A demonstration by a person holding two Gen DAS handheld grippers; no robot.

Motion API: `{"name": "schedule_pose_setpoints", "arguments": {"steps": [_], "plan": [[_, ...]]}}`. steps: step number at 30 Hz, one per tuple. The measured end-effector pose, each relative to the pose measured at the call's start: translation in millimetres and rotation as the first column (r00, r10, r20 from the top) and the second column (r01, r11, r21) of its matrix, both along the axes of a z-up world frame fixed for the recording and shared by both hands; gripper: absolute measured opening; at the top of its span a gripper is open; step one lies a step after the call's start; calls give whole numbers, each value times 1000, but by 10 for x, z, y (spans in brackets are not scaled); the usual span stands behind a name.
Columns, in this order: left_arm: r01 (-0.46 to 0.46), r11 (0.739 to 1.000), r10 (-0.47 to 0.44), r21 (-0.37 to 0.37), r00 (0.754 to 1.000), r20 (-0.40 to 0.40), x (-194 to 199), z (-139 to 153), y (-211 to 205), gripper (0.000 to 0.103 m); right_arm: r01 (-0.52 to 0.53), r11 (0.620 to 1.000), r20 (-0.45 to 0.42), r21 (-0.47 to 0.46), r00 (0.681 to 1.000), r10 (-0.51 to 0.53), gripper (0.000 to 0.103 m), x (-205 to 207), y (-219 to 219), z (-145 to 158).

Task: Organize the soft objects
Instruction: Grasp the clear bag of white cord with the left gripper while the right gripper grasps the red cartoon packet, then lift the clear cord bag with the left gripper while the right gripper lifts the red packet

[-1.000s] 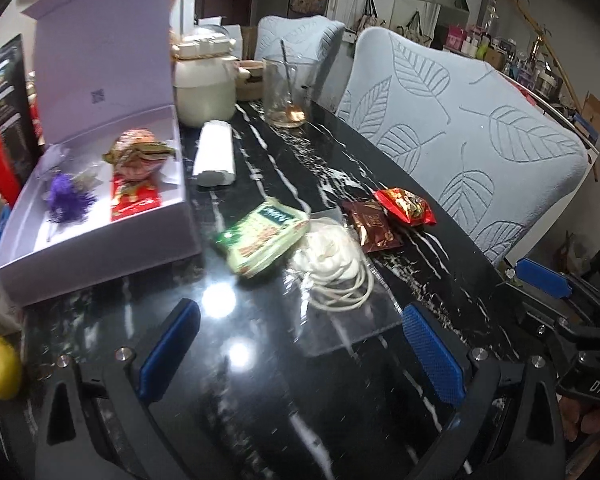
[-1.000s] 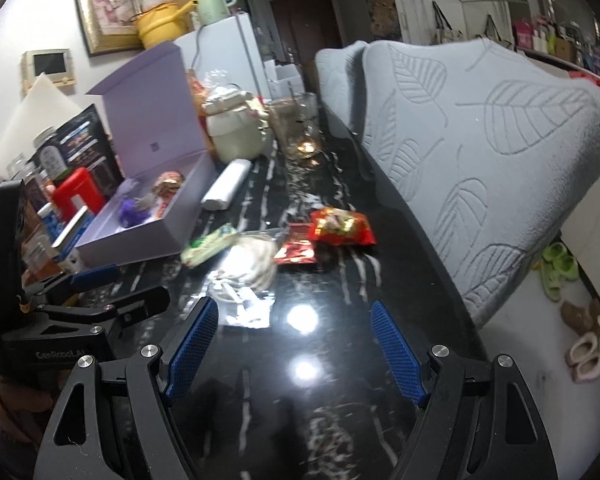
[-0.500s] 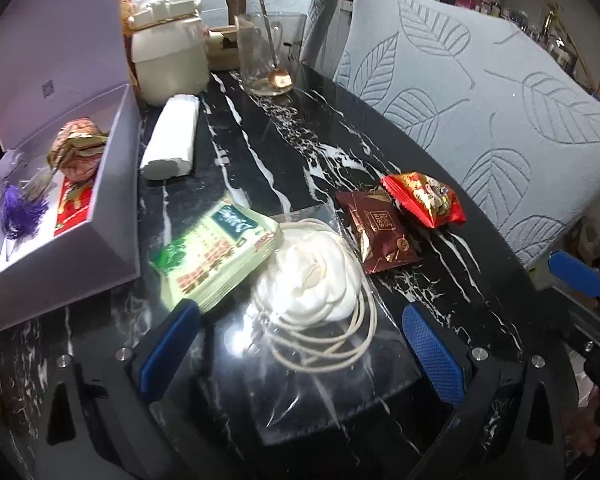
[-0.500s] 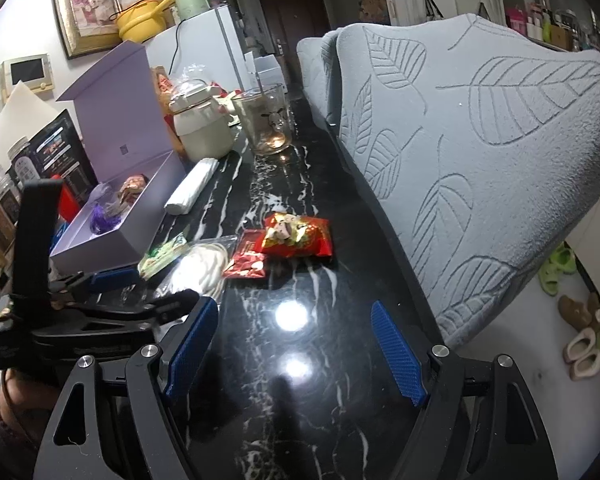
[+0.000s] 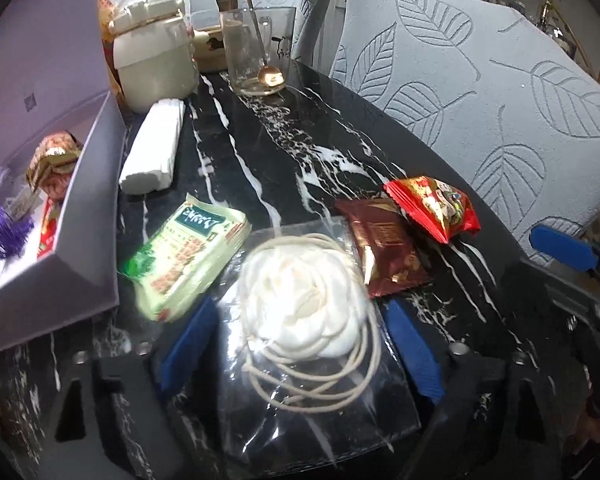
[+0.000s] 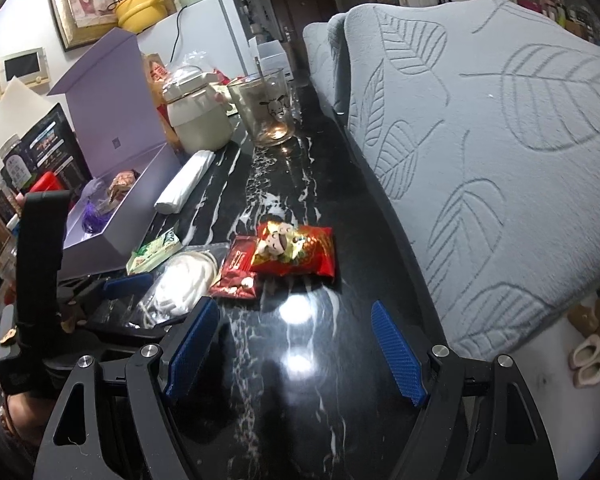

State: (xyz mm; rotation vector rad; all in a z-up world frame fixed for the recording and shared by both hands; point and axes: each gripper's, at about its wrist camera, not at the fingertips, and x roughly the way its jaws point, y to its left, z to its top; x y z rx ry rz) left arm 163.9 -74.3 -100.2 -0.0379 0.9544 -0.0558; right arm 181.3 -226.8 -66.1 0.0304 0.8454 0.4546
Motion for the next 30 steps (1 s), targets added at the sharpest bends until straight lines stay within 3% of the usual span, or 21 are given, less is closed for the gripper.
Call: {"name": "schedule_pose_setpoints", "arguments": {"steps": [5, 20, 21, 22, 24, 30], "plan": [[29, 999, -28, -20, 999, 30, -28, 3, 12, 68, -12, 1000, -8, -2, 1000, 12, 80, 168, 64, -42], [29, 997, -29, -67, 1000, 1, -258, 30, 42, 63, -15, 1000, -89, 2, 996, 15, 80, 620, 262, -243], [30, 997, -30, -69, 1000, -1, -279, 32, 42, 63, -13, 1000, -89, 6, 996, 13, 78, 619, 258, -251], [28, 997, -28, -73, 1000, -3, -309, 35, 46, 63, -14, 1000, -83, 12, 996, 15, 68, 611, 252, -251], [25, 997, -26, -77, 1000, -5, -360, 38, 55, 63, -17, 1000, -87, 18, 996, 19, 59, 594, 243, -248], [16, 997, -17, -71, 1000, -11, -580, 58, 121, 63, -27, 999, -86, 35, 996, 30, 56, 424, 201, -227]]}}
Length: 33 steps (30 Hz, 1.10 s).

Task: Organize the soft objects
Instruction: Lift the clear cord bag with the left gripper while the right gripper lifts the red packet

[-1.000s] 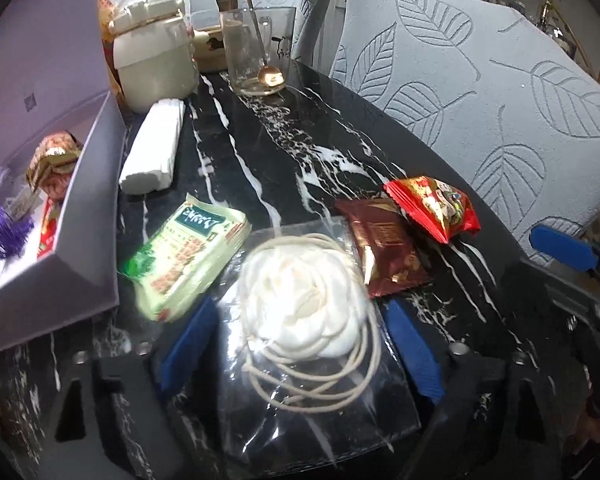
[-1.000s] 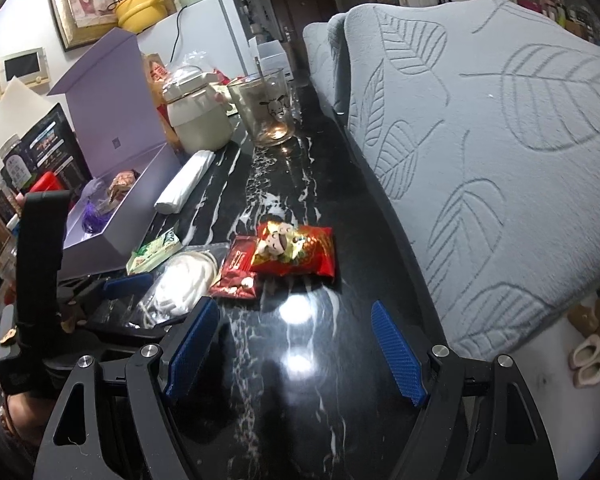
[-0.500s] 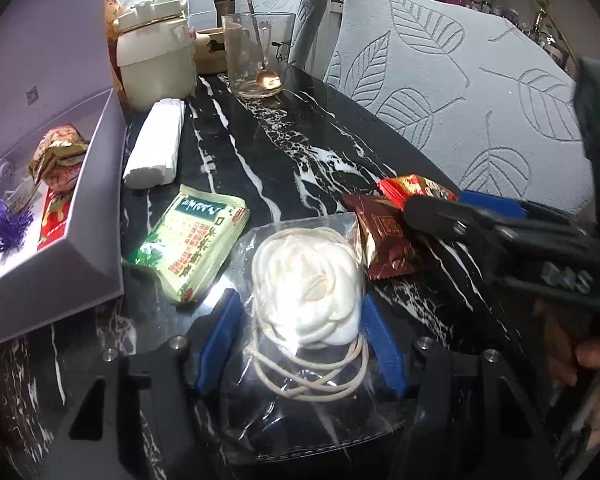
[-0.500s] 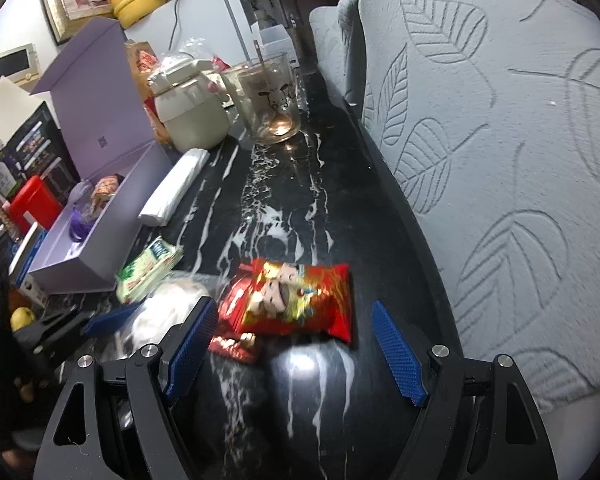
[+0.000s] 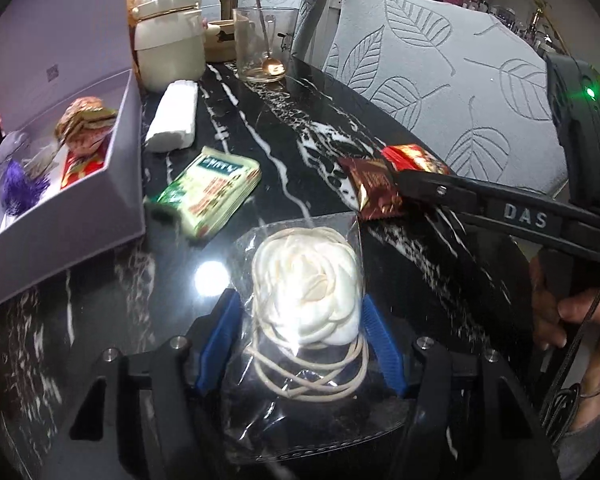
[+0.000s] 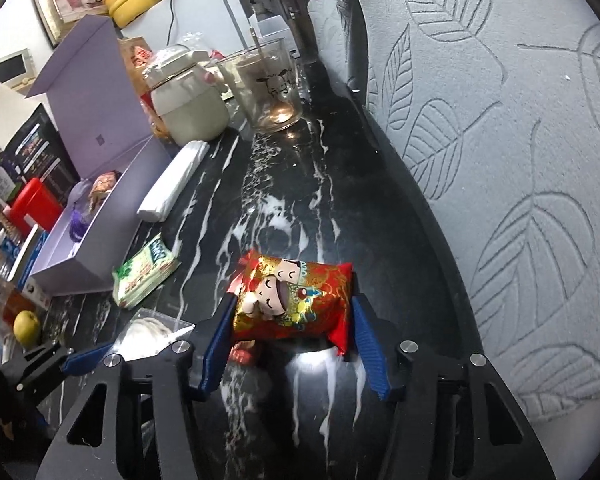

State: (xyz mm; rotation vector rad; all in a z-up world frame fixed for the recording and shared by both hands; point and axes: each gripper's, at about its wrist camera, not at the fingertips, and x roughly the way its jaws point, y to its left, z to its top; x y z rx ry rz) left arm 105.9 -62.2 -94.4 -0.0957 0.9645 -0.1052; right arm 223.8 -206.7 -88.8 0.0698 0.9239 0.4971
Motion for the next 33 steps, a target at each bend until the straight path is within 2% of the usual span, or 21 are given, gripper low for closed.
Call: {"name": "schedule_pose_setpoints", "arguments": {"steps": [18, 27, 30, 32, 33], "plan": [[5, 1000, -5, -15, 1000, -20, -895, 34, 270, 63, 13, 998, 9, -56, 1000, -13, 56, -1194, -101, 75], [25, 1000, -25, 6, 1000, -14, -1113, 21, 315, 63, -11, 997, -24, -82, 1000, 9, 57, -1600, -43, 30], [36, 999, -36, 32, 999, -10, -1105, 11, 275, 68, -18, 995, -22, -97, 1000, 16, 59, -1665, -21, 33], [42, 997, -42, 58, 999, -9, -1090, -6, 236, 76, -17, 995, -24, -102, 1000, 14, 61, -1674, -5, 28], [44, 997, -44, 63, 999, -7, -1086, -13, 226, 77, -15, 995, -25, -99, 1000, 13, 65, -1673, -2, 27]]}}
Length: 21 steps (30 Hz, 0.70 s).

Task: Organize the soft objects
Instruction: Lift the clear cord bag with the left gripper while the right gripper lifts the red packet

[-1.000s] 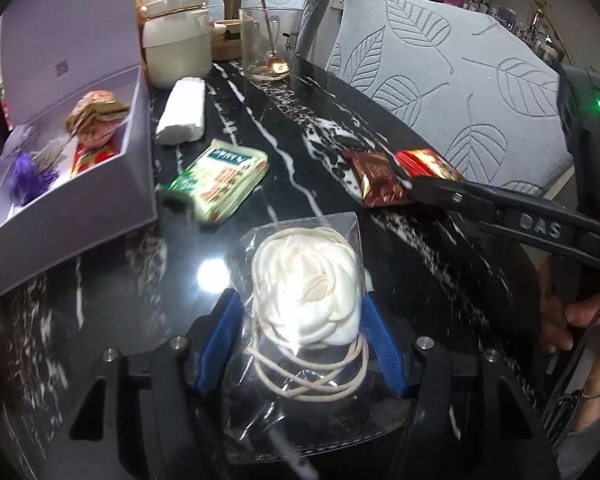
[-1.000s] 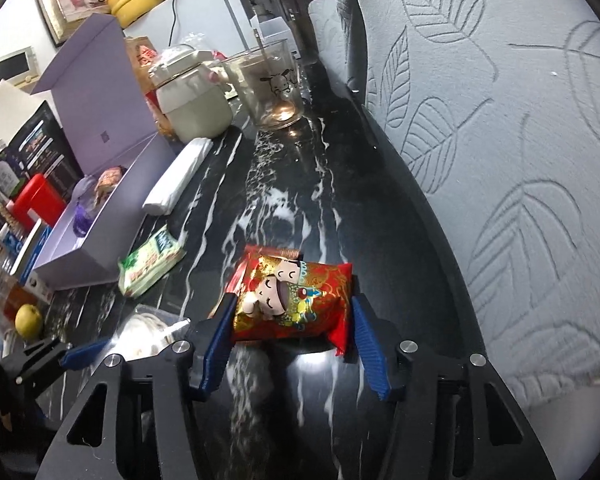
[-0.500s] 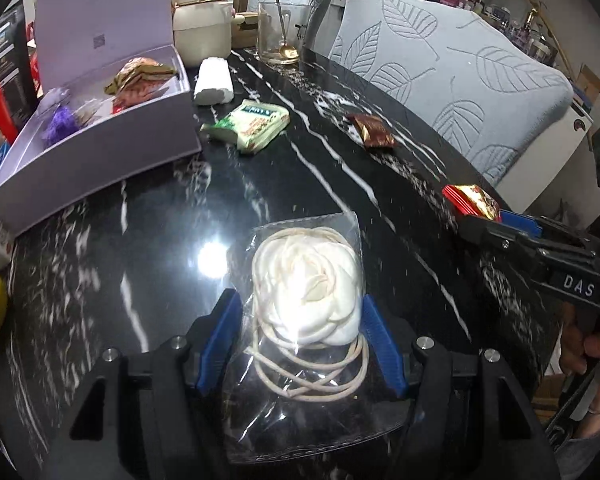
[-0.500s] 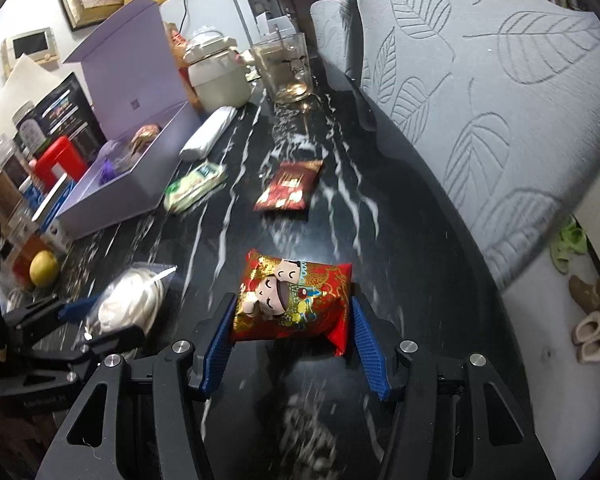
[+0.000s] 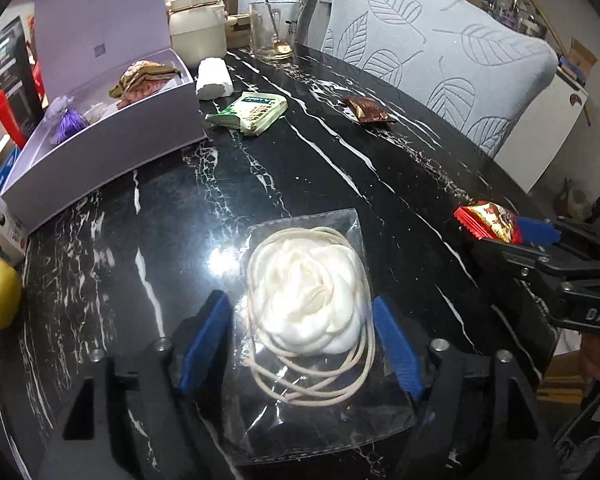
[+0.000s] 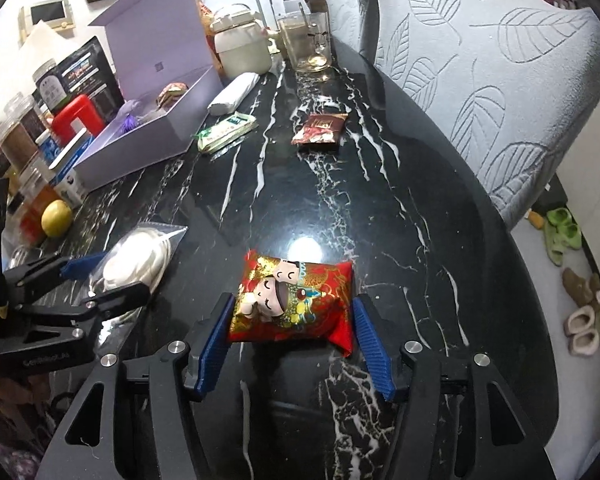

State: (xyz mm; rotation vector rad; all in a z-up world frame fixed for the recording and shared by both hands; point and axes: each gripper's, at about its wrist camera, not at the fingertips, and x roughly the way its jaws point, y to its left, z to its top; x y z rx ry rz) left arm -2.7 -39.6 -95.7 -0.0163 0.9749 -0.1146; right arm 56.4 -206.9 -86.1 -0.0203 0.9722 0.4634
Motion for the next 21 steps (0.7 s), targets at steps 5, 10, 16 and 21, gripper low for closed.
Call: {"name": "schedule_pose_setpoints", "arguments": {"steps": [5, 10, 16, 21], "plan": [[-1, 1000, 1, 26, 1000, 5, 41, -25, -39, 85, 14, 1000, 3, 6, 1000, -14, 77, 20, 24, -9], [-8, 1000, 8, 22, 1000, -3, 79, -40, -22, 90, 20, 1000, 17, -10, 1000, -19, 80, 31, 45, -19], [8, 1000, -8, 17, 1000, 1, 65, -43, -14, 90, 23, 1000, 28, -11, 999, -22, 83, 44, 48, -28], [3, 1000, -3, 0, 1000, 30, -5, -18, -18, 74, 18, 1000, 32, -20, 999, -17, 85, 48, 74, -37]]}}
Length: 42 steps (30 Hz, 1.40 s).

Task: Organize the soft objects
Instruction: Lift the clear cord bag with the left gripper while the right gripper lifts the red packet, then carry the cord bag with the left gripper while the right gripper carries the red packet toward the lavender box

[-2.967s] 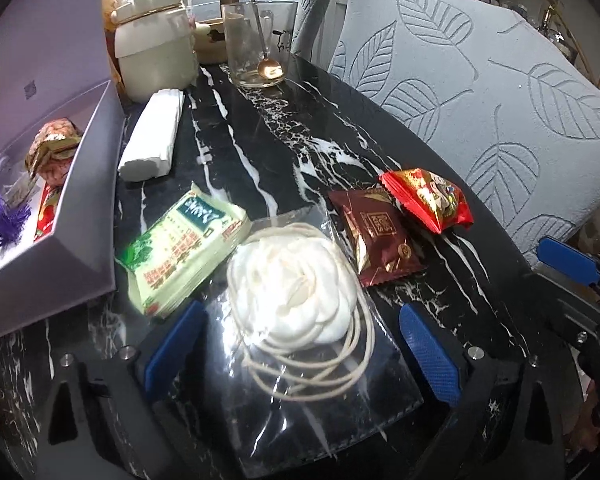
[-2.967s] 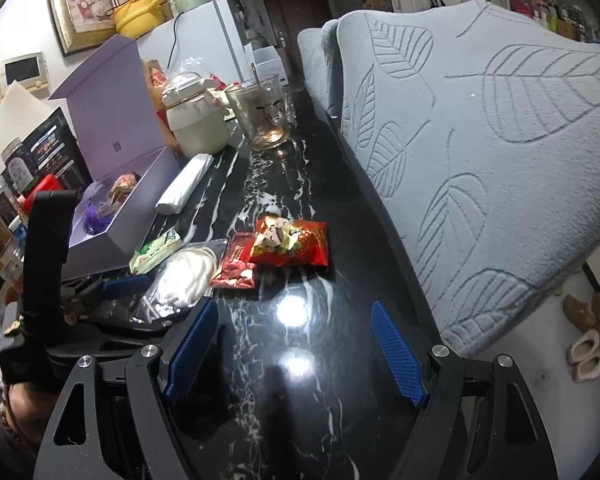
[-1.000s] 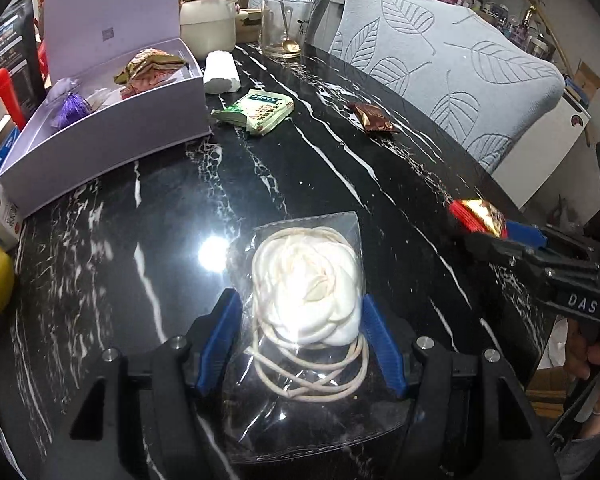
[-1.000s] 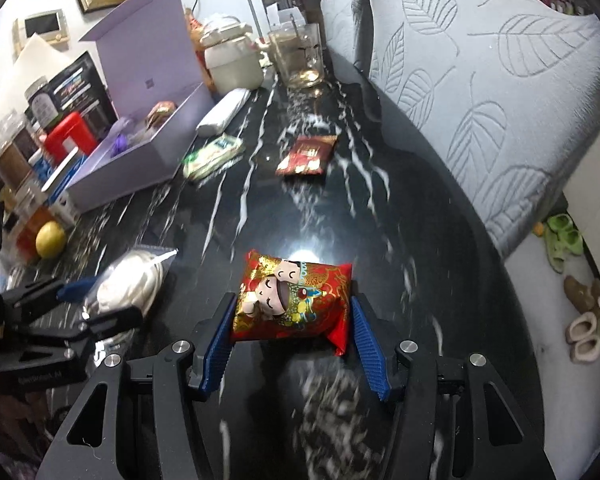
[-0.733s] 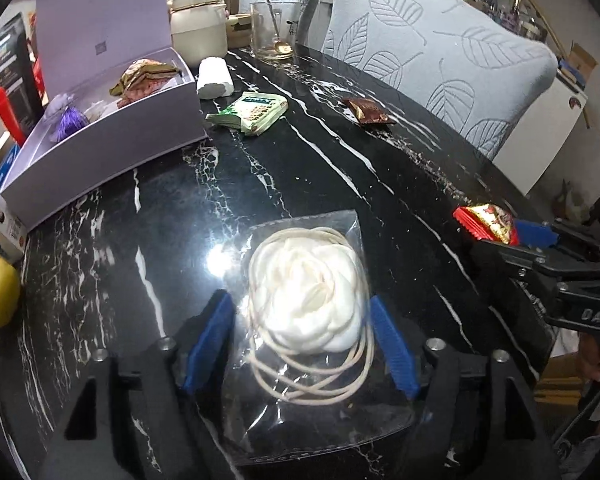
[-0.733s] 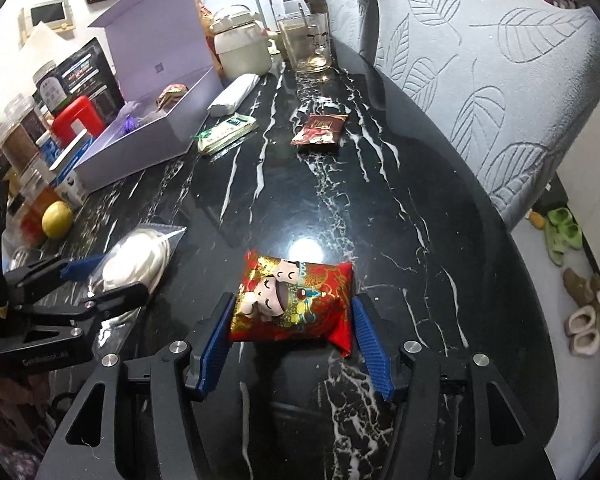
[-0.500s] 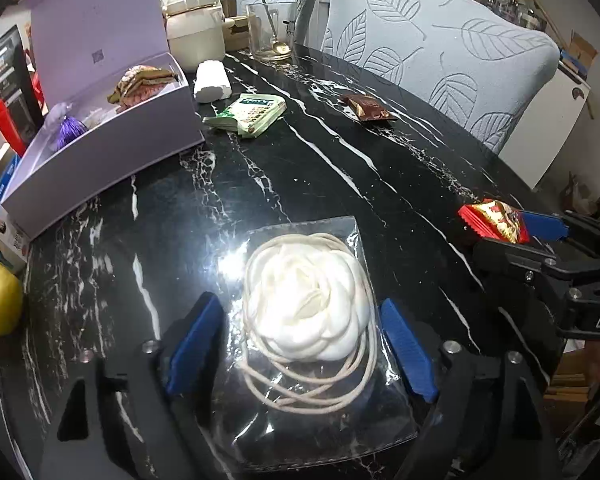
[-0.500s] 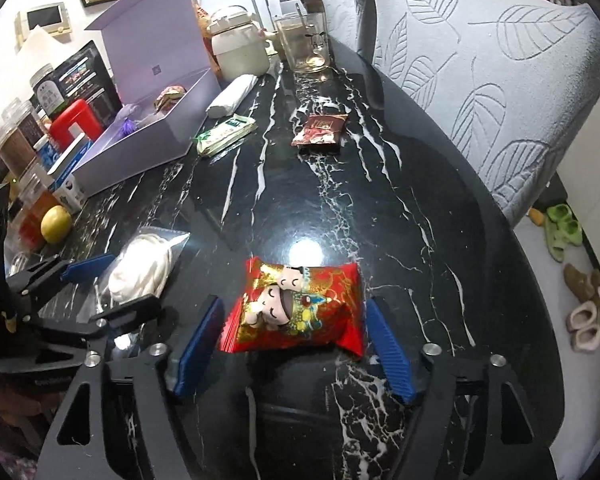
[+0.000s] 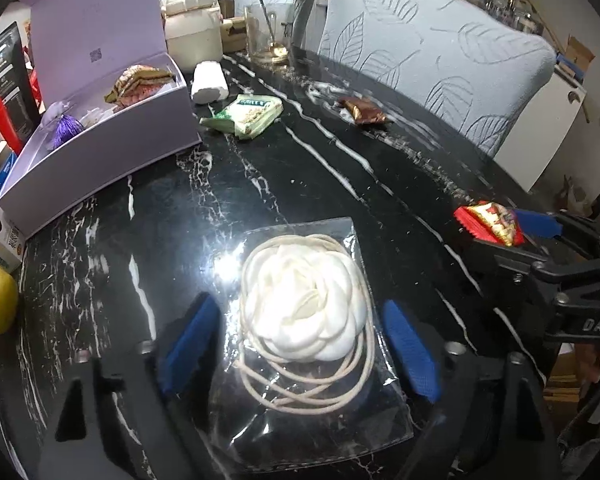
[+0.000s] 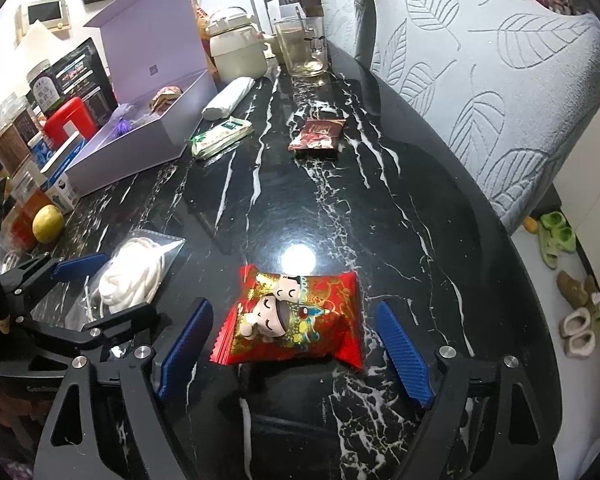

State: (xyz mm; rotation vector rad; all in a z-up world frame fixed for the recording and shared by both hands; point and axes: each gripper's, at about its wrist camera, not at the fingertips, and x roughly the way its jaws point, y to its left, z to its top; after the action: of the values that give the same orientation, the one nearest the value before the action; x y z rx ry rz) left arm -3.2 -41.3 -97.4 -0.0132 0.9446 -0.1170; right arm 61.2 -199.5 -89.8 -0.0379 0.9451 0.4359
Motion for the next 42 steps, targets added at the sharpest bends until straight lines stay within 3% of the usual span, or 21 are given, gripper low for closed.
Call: {"name": "schedule_pose_setpoints", "arguments": {"steps": [2, 4, 9, 14, 15, 18, 21, 23, 42], "plan": [[-1, 1000, 2, -16, 1000, 17, -46, 18, 13, 61, -1, 1000, 3, -6, 1000, 1, 85, -2, 9, -4], [6, 1000, -5, -22, 1000, 22, -81, 31, 12, 56, -1, 1000, 4, -11, 1000, 2, 85, 1, 12, -6], [15, 999, -14, -48, 1000, 21, -110, 48, 46, 54, -13, 1000, -6, -13, 1000, 13, 93, 21, 47, -10], [-2, 996, 4, -90, 1000, 15, -116, 71, 131, 54, 4, 1000, 3, -12, 1000, -4, 93, 31, 55, -18], [-5, 996, 7, -94, 1000, 17, -120, 81, 144, 54, 8, 1000, 4, -10, 1000, -8, 92, 31, 52, -18], [-9, 996, 12, -94, 1000, 28, -132, 117, 170, 54, 18, 999, 32, -35, 999, -17, 59, 23, 51, -9], [-9, 995, 12, -102, 999, 33, -141, 149, 182, 54, -1, 999, 15, 32, 1000, 1, 48, 30, 3, -2], [-12, 994, 16, -108, 999, 35, -150, 171, 202, 54, -7, 996, -11, 94, 1000, 8, 48, 34, -17, -1], [-98, 988, 105, -116, 993, 59, -332, 299, 574, 54, -122, 985, -6, 120, 992, 124, 47, -123, 421, 45]]}}
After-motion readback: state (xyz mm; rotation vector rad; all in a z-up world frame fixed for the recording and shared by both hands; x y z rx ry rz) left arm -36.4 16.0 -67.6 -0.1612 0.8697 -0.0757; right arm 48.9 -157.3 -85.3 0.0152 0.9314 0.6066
